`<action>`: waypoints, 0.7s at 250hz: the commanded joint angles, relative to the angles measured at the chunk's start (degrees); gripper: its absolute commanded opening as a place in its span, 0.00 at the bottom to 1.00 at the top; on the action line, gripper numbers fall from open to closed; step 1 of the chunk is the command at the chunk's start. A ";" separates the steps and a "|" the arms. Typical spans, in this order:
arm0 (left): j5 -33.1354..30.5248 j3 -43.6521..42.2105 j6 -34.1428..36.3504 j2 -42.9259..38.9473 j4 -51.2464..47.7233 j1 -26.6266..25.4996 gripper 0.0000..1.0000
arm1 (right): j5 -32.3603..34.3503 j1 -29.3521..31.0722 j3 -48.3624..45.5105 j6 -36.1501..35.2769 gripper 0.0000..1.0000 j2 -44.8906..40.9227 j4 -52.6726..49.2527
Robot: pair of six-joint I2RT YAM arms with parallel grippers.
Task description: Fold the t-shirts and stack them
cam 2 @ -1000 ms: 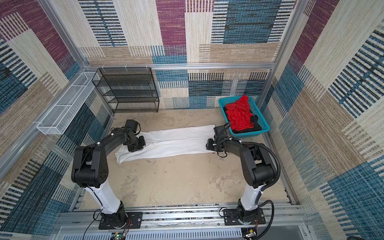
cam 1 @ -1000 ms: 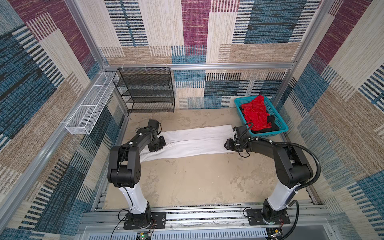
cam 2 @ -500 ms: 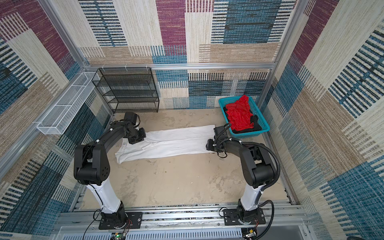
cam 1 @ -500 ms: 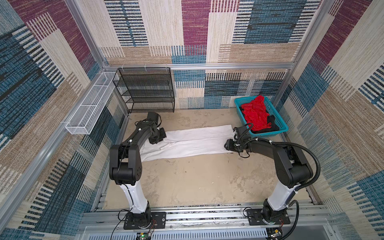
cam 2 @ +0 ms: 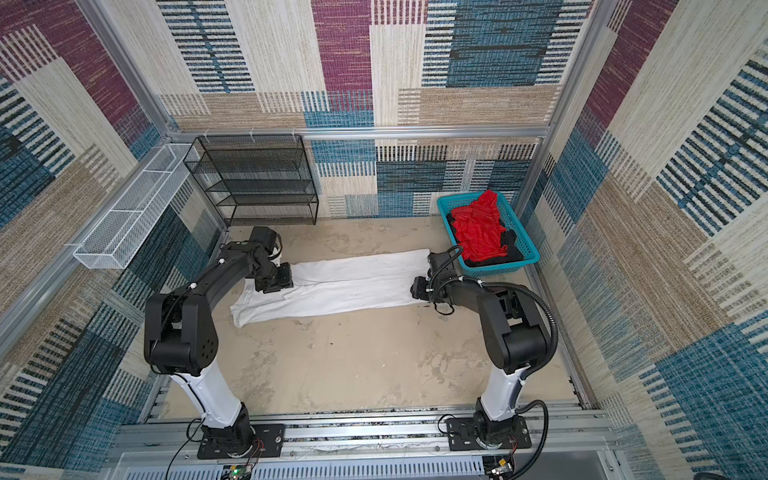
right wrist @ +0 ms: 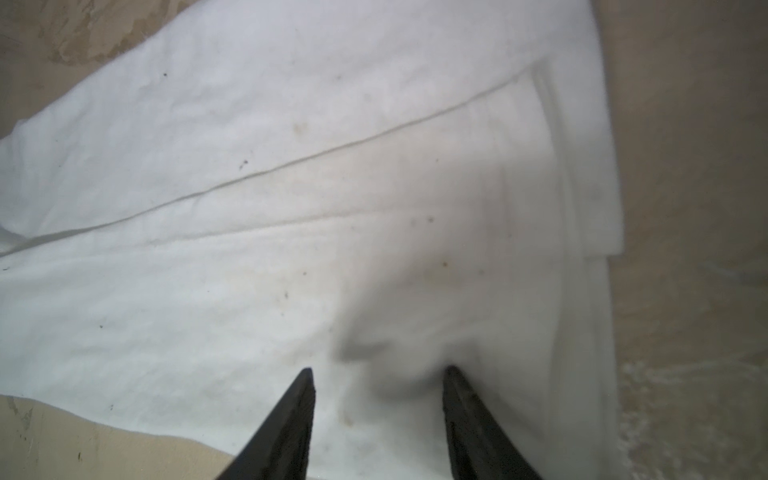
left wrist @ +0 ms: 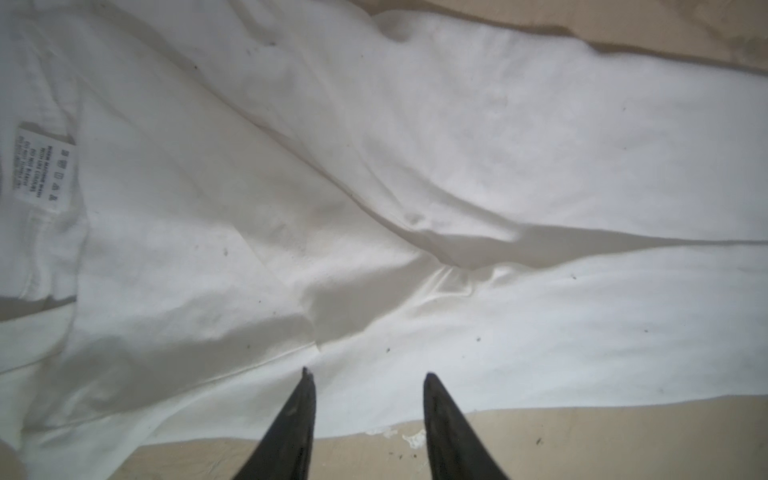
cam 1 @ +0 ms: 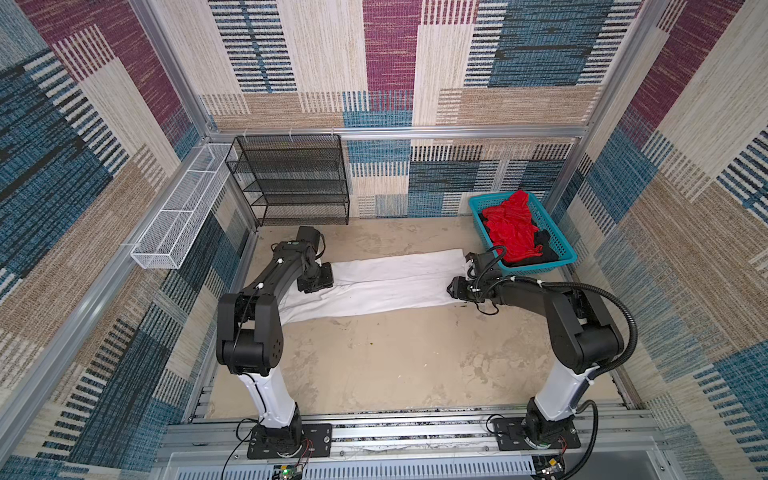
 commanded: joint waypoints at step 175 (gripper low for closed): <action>-1.53 0.87 14.33 5.15 -3.10 -0.78 0.40 | -0.49 -0.84 -6.12 0.47 0.53 -4.23 -2.85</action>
